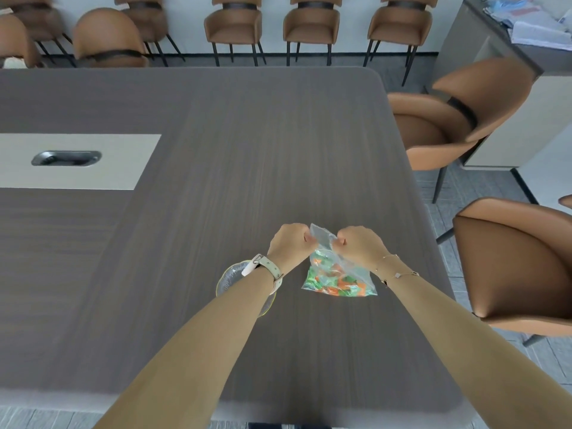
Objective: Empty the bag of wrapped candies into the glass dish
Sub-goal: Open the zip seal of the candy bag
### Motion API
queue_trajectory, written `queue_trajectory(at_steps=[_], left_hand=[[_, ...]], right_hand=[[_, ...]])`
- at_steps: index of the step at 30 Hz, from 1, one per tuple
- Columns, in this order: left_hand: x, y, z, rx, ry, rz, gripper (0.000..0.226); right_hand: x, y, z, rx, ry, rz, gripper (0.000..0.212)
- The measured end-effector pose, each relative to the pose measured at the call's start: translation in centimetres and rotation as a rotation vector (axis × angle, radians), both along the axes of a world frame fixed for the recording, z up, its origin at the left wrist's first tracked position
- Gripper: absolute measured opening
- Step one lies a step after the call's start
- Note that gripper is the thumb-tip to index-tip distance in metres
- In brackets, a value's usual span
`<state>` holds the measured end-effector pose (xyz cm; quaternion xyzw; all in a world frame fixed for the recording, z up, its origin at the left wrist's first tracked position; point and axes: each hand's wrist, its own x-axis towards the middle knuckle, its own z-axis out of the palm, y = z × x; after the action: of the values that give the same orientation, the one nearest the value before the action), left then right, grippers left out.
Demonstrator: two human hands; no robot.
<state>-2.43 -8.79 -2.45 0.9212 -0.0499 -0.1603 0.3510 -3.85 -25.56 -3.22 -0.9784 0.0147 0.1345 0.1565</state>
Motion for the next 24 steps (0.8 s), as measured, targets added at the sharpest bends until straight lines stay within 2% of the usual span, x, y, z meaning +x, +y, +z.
queue_trajectory(at_steps=[2, 4, 8, 10, 14, 16, 20, 24], left_hand=[[-0.2, 0.7, 0.1, 0.072, -0.034, -0.065, 0.017], [-0.2, 1.3, 0.2, 0.116, -0.074, -0.098, 0.016], [0.1, 1.7, 0.4, 0.138, -0.116, -0.096, 0.020], [0.2, 1.8, 0.6, 0.129, -0.119, -0.075, 0.020], [0.2, 2.6, 0.2, 0.133, -0.086, -0.043, 0.023], [0.2, 3.2, -0.2, 0.143, -0.059, -0.029, 0.022], [0.4, 4.5, -0.9, 0.115, 0.022, 0.036, 0.021], [0.5, 4.9, -0.7, 0.095, 0.042, 0.041, 0.024]], right_hand=[[0.1, -1.0, 0.7, -0.126, -0.103, -0.010, 0.037], [0.1, -1.8, 0.8, -0.215, -0.155, 0.003, 0.041], [-0.7, -0.8, 0.7, -0.294, 0.036, 0.110, 0.061], [-1.3, -0.3, 0.4, -0.275, 0.141, 0.159, 0.055], [-1.4, -0.9, 0.0, -0.172, 0.312, 0.113, 0.039], [-1.2, -1.7, -0.1, -0.140, 0.231, 0.020, 0.036], [-1.3, -3.7, -0.4, -0.145, -0.101, -0.139, 0.029], [-1.5, -4.0, -0.4, -0.207, -0.186, -0.131, 0.028]])
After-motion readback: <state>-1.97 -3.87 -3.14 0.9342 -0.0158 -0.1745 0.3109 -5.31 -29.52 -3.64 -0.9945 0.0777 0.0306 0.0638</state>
